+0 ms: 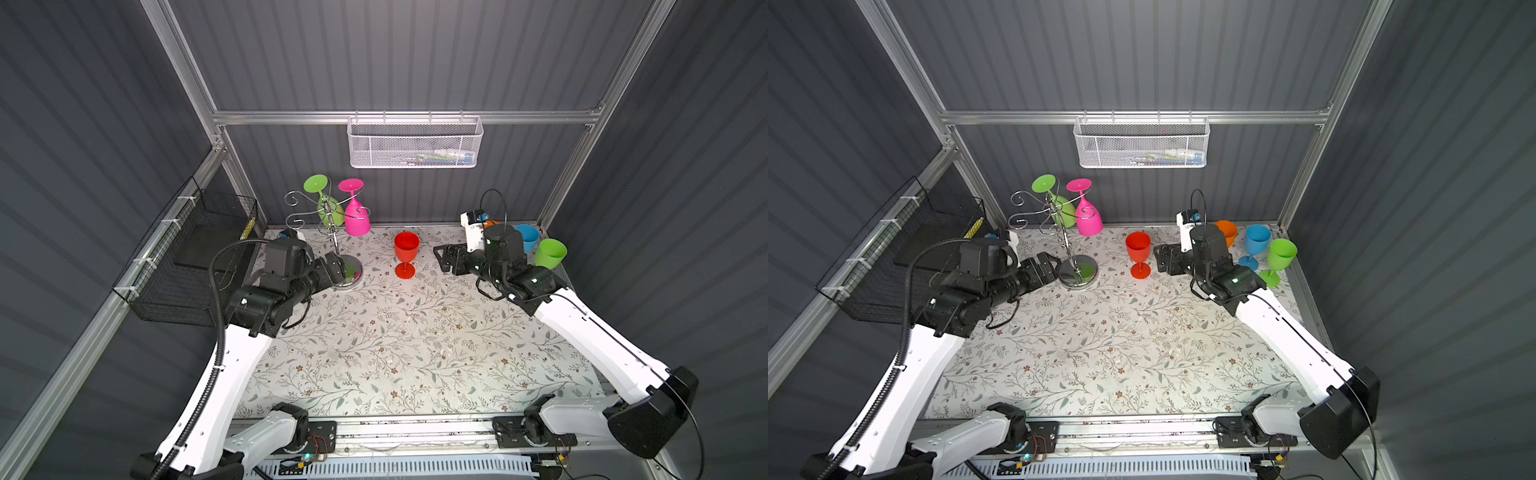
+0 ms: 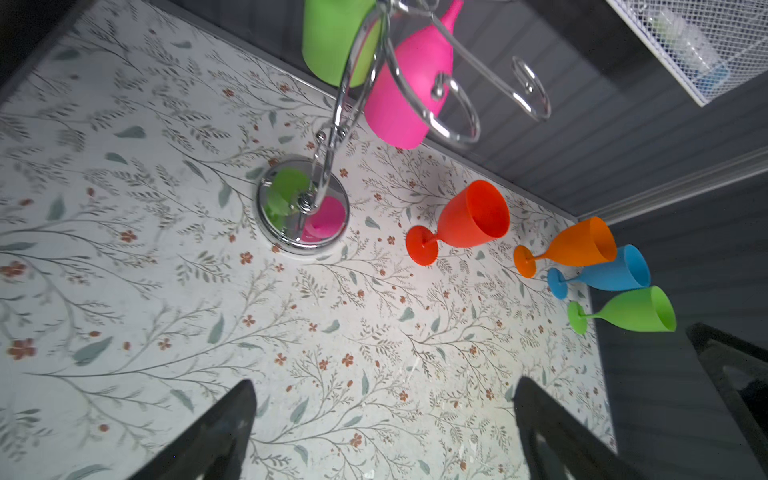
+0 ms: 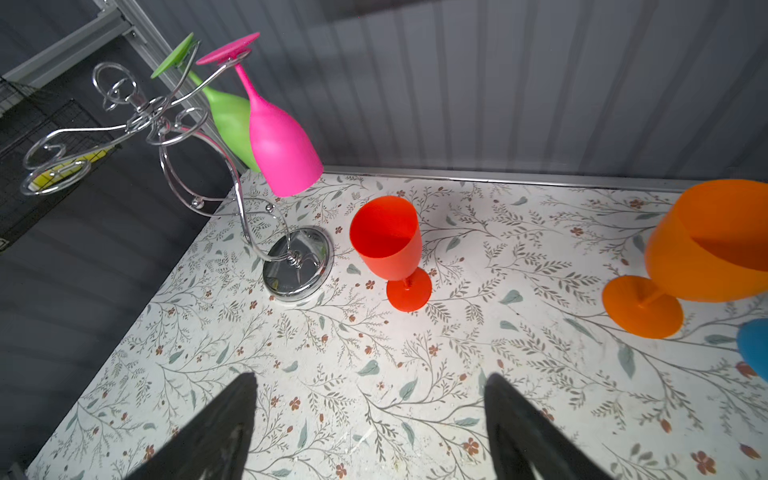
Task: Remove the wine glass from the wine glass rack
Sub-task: 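Open and withdraw the right gripper while the left reaches toward the rack, then move the left gripper to the pink glass while the right hovers nearby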
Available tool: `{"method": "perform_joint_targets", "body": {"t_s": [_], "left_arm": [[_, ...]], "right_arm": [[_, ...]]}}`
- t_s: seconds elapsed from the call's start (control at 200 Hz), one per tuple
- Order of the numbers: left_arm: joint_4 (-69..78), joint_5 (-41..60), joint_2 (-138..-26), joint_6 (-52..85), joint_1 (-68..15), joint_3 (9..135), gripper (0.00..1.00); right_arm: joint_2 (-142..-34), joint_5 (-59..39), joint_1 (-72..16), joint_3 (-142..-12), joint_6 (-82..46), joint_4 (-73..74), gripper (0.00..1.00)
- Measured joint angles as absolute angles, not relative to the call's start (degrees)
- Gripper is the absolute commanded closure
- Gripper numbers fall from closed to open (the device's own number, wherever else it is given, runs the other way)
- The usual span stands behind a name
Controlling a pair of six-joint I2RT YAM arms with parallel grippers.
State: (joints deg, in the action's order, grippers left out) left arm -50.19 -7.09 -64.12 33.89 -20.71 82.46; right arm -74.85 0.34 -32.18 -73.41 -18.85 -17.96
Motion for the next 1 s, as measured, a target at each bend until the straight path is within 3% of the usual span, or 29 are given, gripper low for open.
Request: {"method": "perform_joint_targets", "body": {"t_s": [0.44,1.001], "left_arm": [[-61.8,-22.8,-85.4,22.6,-21.1,107.2,0.04],[-65.3,-30.8,-99.8,14.1,-20.8,116.1,0.01]], "right_arm": [[-73.5,0.5,-33.8,-73.4,-19.1,-17.1,0.14],[-73.5,1.5,-34.2,-73.4,-18.9,-17.2,0.14]]}}
